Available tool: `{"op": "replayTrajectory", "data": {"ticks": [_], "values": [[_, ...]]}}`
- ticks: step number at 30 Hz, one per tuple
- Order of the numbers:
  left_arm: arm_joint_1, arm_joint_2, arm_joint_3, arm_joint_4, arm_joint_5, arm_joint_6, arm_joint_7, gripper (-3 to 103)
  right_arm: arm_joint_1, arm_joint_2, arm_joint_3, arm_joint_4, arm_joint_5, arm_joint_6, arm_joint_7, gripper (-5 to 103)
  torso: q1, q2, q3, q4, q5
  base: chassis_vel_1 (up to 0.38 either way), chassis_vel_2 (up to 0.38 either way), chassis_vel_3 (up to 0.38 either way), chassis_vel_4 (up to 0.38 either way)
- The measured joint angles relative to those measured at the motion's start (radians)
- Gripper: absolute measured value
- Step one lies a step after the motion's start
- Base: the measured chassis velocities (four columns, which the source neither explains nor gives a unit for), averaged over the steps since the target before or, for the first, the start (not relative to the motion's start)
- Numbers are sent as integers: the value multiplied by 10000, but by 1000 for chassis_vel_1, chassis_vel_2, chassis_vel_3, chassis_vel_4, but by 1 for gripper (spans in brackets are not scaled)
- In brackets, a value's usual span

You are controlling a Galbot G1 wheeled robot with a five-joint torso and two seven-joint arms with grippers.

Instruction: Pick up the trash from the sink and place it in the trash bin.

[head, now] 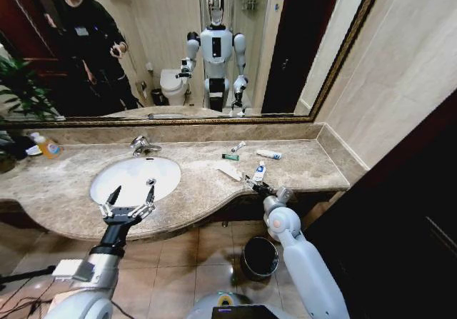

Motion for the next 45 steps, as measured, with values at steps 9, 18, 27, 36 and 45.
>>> {"op": "replayTrajectory", "data": {"ticks": [9, 18, 27, 36, 45], "values": [[0, 0, 0, 0, 0, 0, 0, 100, 33, 61, 8, -169, -142, 154, -89, 76, 0, 0, 0, 0, 0, 0, 0, 0, 0], [0, 0, 0, 0, 0, 0, 0, 100, 156, 71, 85, -338, -208, 199, -145, 42, 0, 0, 0, 0, 0, 0, 0, 0, 0], [0, 0, 0, 0, 0, 0, 0, 100, 197, 91, 187, -484, -326, 266, -248, 10, 0, 0, 0, 0, 1, 0, 0, 0, 0], [0, 0, 0, 0, 0, 0, 0, 100, 107, 31, 327, -196, -619, 499, -542, 0, 0, 0, 0, 1, 3, 0, 0, 0, 0], [0, 0, 0, 0, 0, 0, 0, 100, -564, -450, 614, 1251, -652, 544, -744, 0, 0, 0, 0, 1, 2, 0, 0, 0, 0]]}}
